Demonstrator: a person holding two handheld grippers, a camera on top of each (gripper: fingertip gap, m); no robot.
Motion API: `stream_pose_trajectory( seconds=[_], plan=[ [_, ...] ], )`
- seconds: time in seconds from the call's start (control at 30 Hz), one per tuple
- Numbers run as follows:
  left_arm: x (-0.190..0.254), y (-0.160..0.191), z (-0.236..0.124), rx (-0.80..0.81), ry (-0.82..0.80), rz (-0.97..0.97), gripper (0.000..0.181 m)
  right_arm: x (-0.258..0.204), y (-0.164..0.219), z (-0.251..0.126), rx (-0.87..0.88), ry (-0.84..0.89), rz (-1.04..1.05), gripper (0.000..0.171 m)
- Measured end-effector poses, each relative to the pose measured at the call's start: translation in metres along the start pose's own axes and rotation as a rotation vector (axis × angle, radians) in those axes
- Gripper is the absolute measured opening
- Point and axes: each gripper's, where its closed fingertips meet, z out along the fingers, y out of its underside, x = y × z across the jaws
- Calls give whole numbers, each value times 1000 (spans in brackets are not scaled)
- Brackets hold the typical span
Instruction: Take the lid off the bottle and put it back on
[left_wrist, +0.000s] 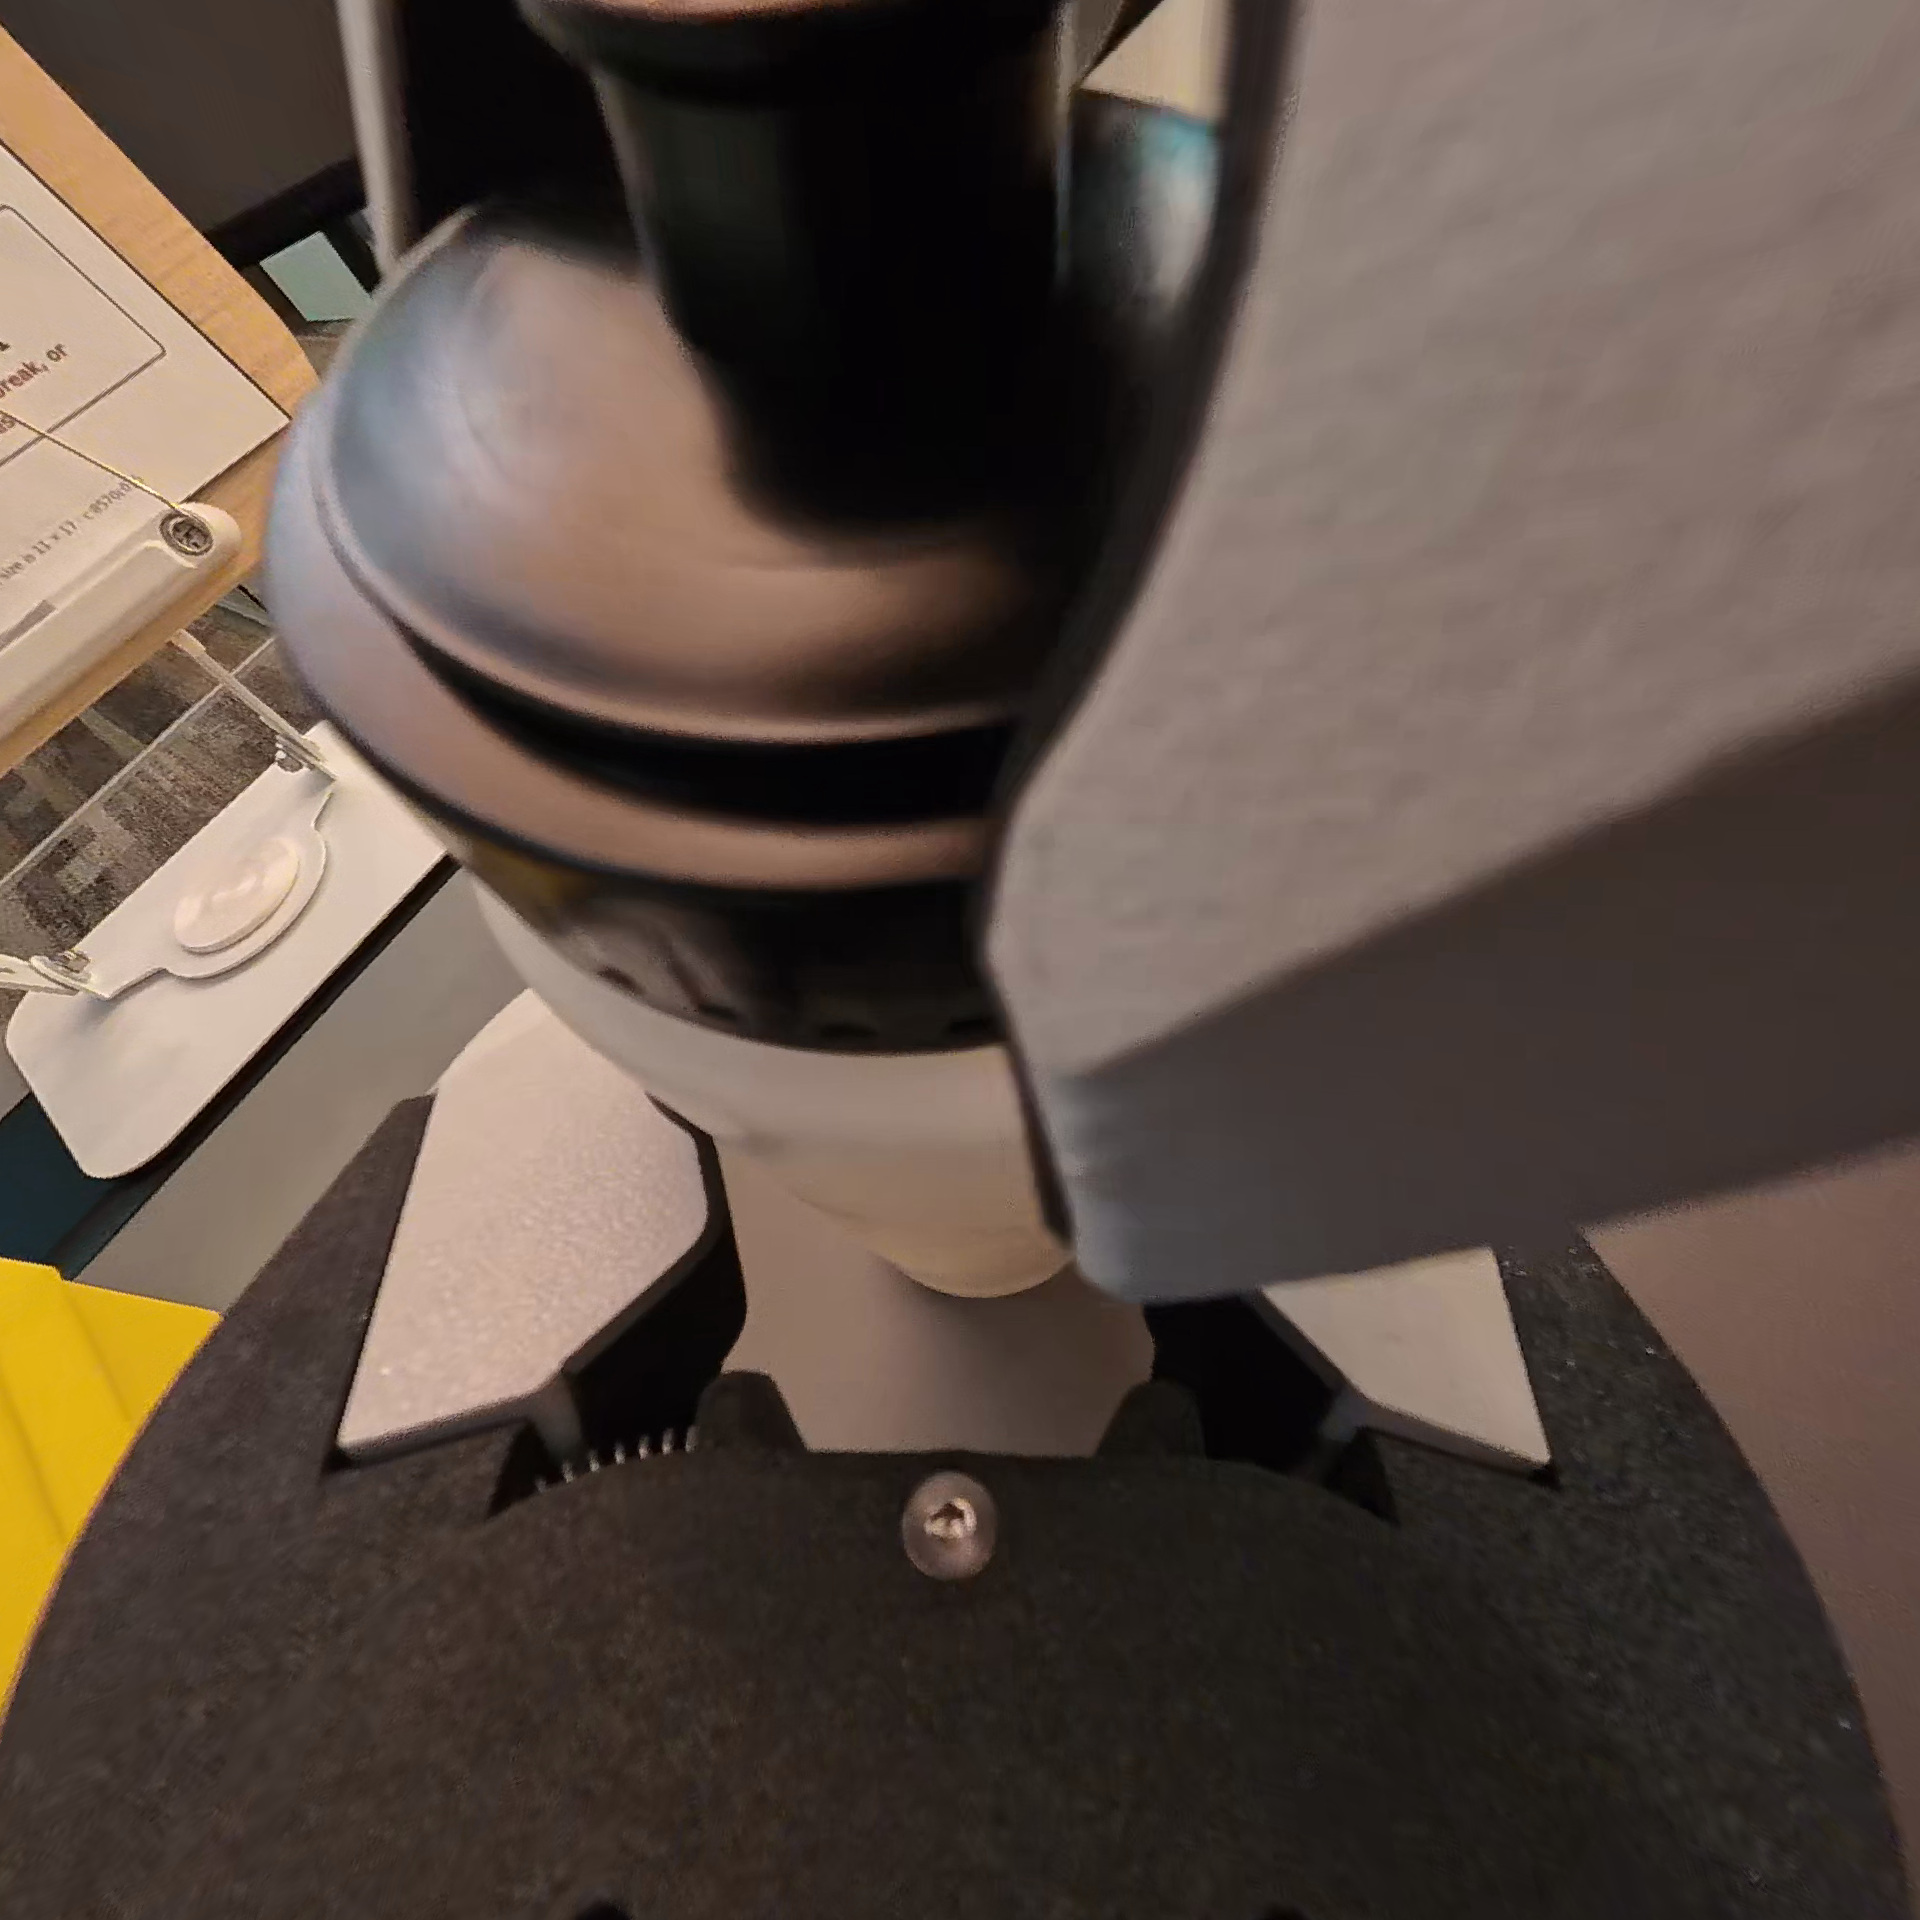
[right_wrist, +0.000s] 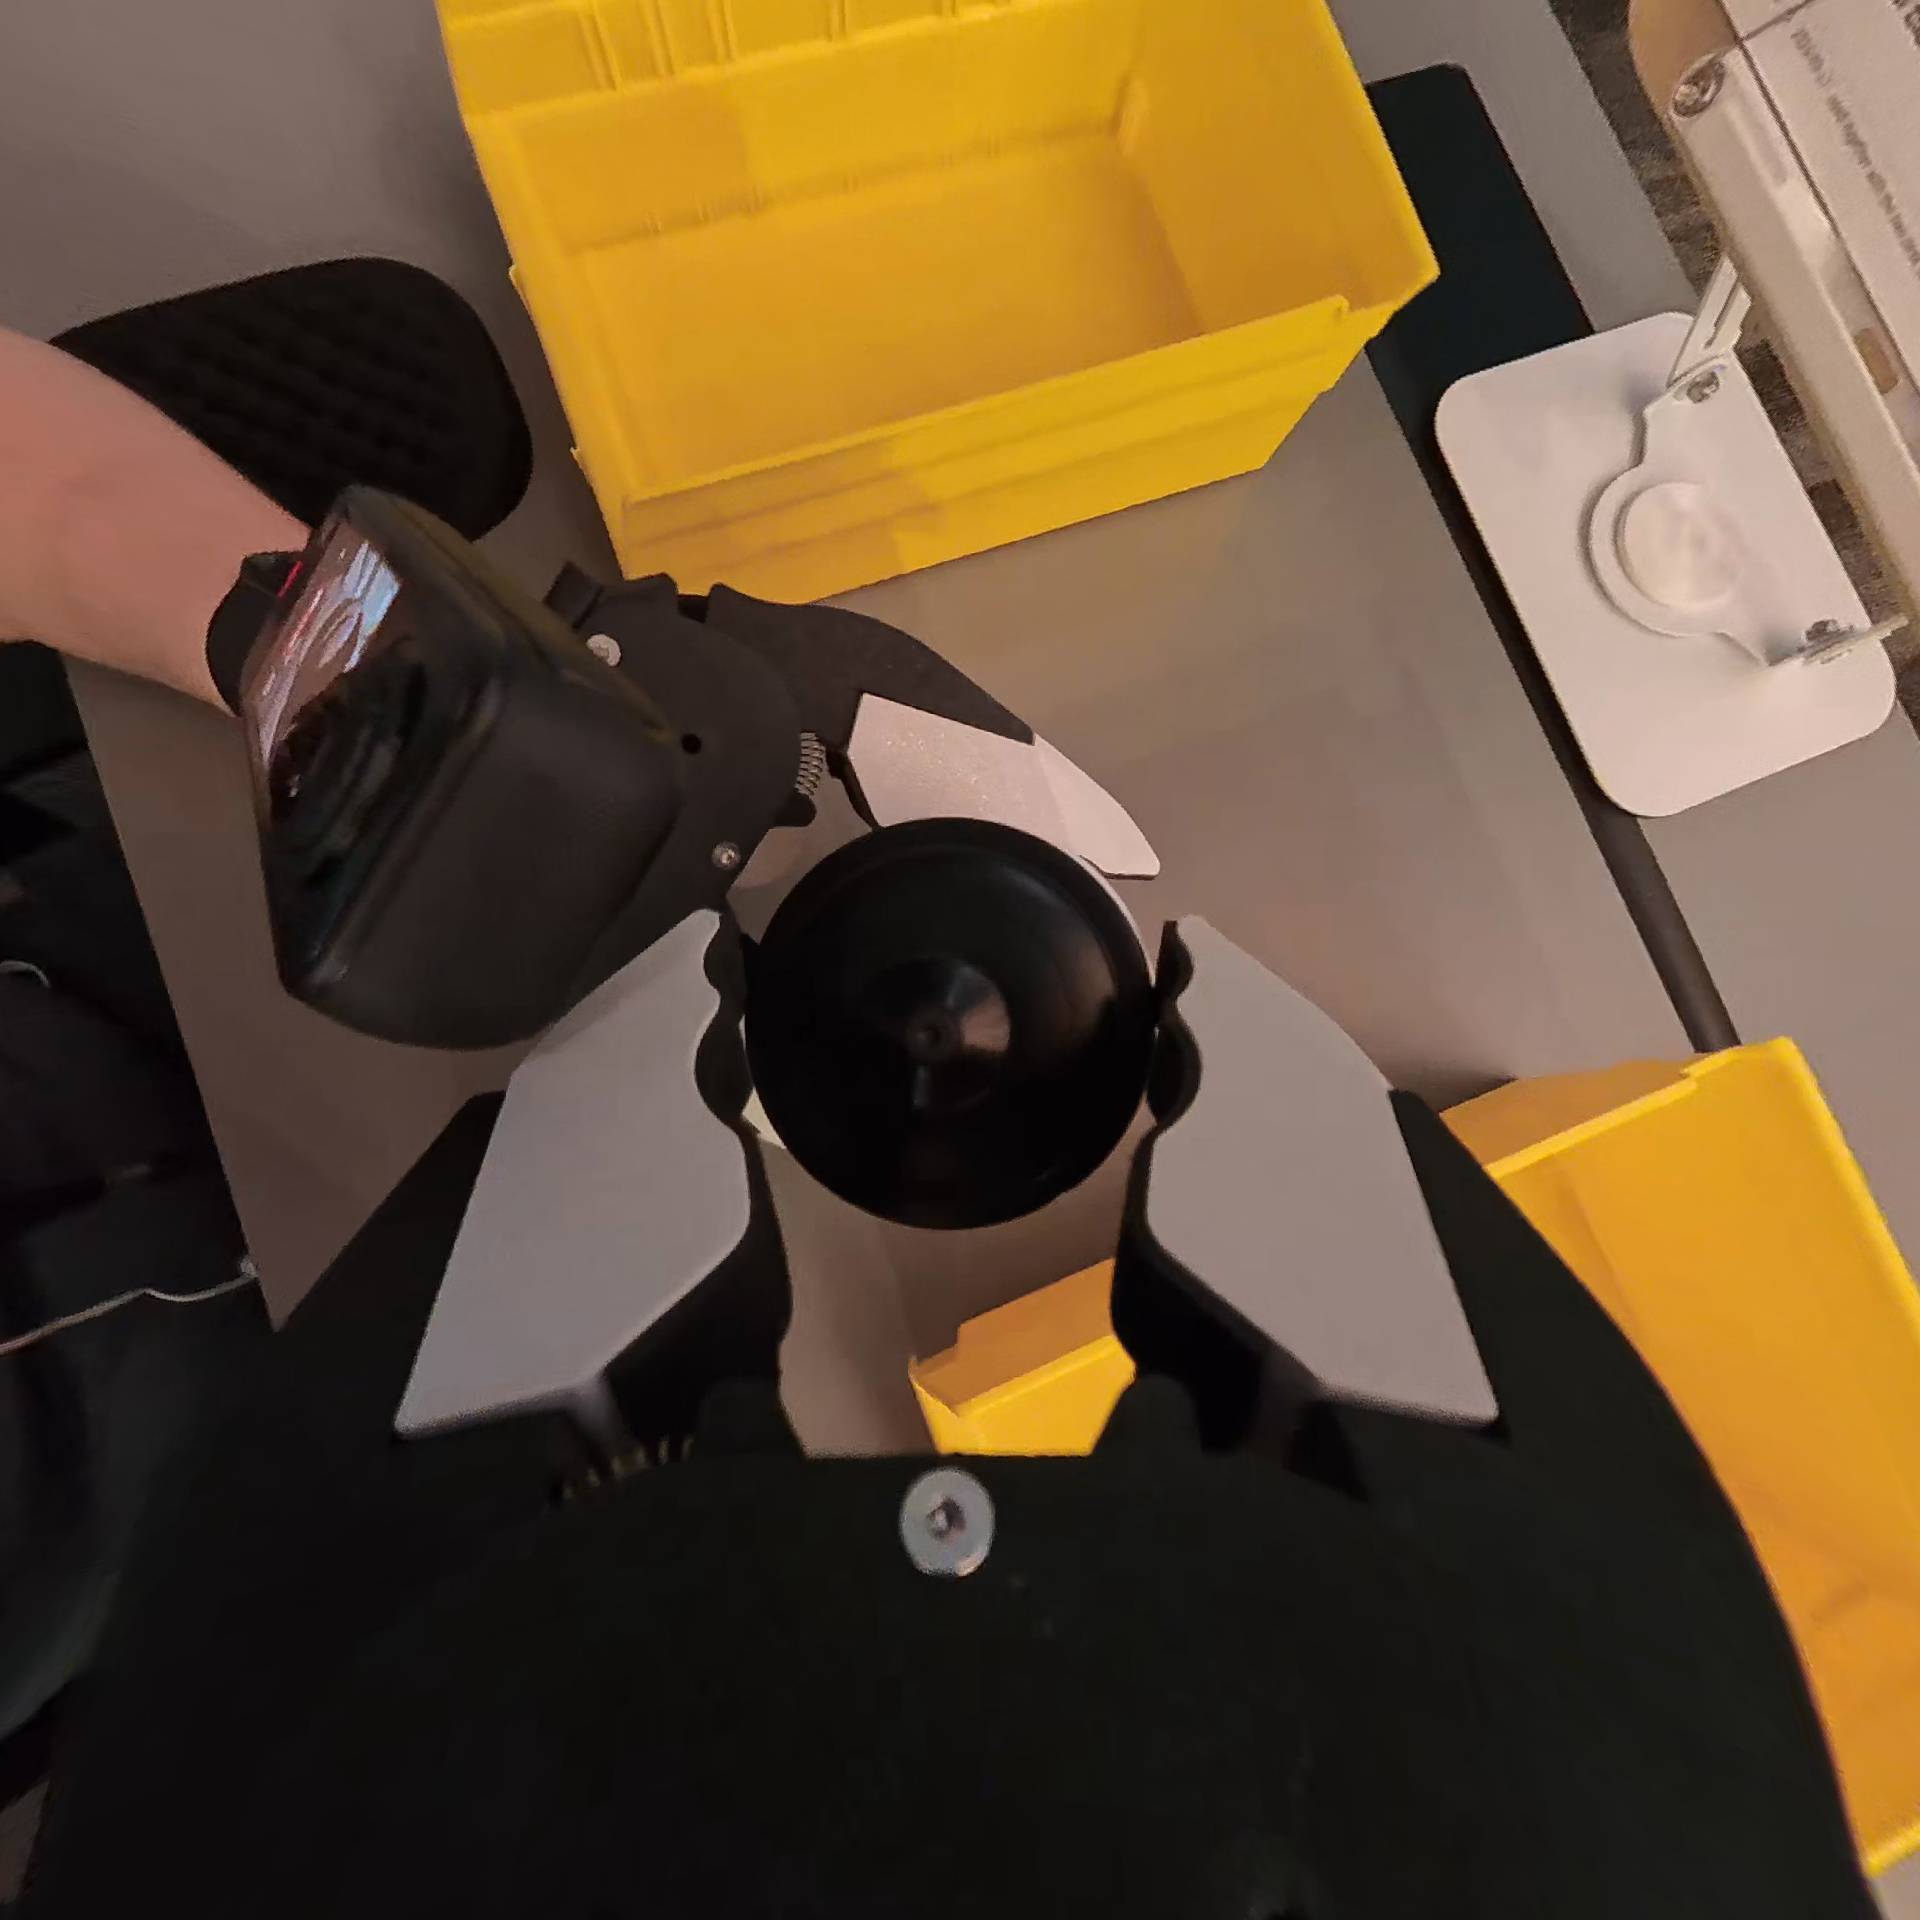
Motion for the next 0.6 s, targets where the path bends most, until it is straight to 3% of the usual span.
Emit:
stream_pose_trajectory(
  seconds=[0.03, 0.23, 0.33, 0.5, 0.6],
  plan=[
    [1, 0, 0, 5, 10, 9, 98, -1, 0, -1, -3, -9, -35, 76],
    [13, -3, 3, 44, 88, 86, 97, -24, 4, -5, 124, -223, -461, 76],
    [7, -2, 4, 46, 100, 12, 97, -17, -2, -2, 150, -252, -354, 76],
    [-11, 5, 3, 23, 154, -200, 97, 18, -20, 4, 193, -91, -144, 86],
    [-18, 7, 1, 4, 168, -265, 97, 24, -25, 5, 220, -128, 28, 85]
  ],
)
